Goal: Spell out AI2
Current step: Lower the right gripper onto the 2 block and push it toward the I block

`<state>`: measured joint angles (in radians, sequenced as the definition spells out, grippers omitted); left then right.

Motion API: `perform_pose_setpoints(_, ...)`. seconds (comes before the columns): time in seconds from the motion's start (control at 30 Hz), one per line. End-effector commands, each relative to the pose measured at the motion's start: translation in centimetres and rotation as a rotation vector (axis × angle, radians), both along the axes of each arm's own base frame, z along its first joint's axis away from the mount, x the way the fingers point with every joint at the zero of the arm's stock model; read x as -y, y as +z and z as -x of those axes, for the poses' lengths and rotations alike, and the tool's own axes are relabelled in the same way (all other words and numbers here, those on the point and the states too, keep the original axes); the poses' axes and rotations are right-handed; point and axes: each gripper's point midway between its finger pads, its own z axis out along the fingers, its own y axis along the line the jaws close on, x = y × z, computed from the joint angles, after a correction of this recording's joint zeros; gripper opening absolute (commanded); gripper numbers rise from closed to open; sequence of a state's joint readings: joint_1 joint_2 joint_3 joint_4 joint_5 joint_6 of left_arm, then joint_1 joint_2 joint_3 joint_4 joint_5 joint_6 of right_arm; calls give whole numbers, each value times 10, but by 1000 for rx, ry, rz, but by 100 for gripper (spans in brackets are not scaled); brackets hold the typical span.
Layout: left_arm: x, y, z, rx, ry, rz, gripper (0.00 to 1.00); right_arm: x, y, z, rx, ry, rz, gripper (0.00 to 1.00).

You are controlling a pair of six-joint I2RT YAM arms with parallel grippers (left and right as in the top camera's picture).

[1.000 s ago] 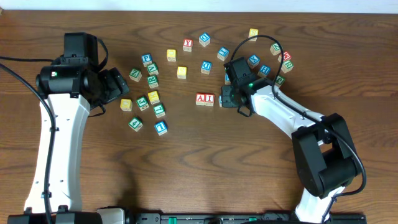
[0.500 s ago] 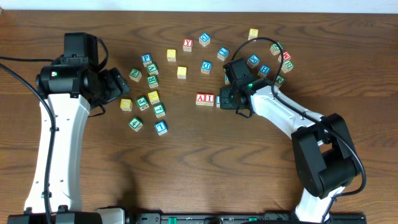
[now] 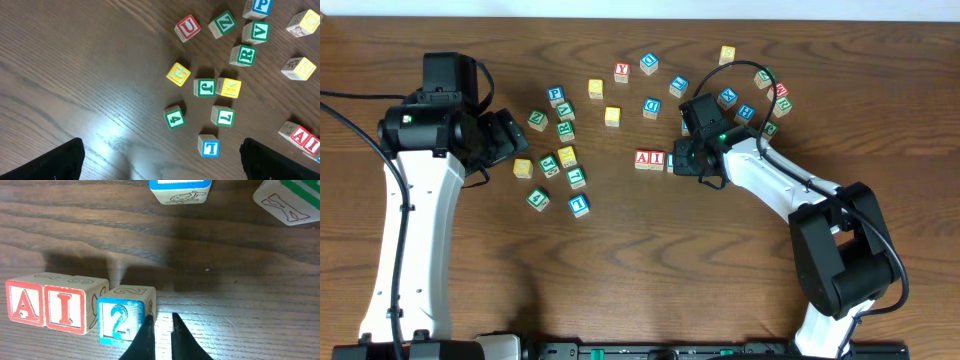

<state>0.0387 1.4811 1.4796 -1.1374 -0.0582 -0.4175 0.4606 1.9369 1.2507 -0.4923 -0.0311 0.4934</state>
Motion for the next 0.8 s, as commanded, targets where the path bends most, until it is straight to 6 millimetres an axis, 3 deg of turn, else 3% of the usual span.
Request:
perform_pose_setpoints(0.0, -2, 2, 0, 5, 1, -8, 98, -7, 6, -8, 17, 1, -16, 7)
perform_pose_setpoints(0.37, -2, 2, 0, 4, 1, -8, 98, -12, 10, -8, 17, -1, -13, 8)
perform_pose_setpoints(0.77, -2, 2, 0, 4, 1, -8, 98, 3, 14, -17, 23, -62, -1, 4)
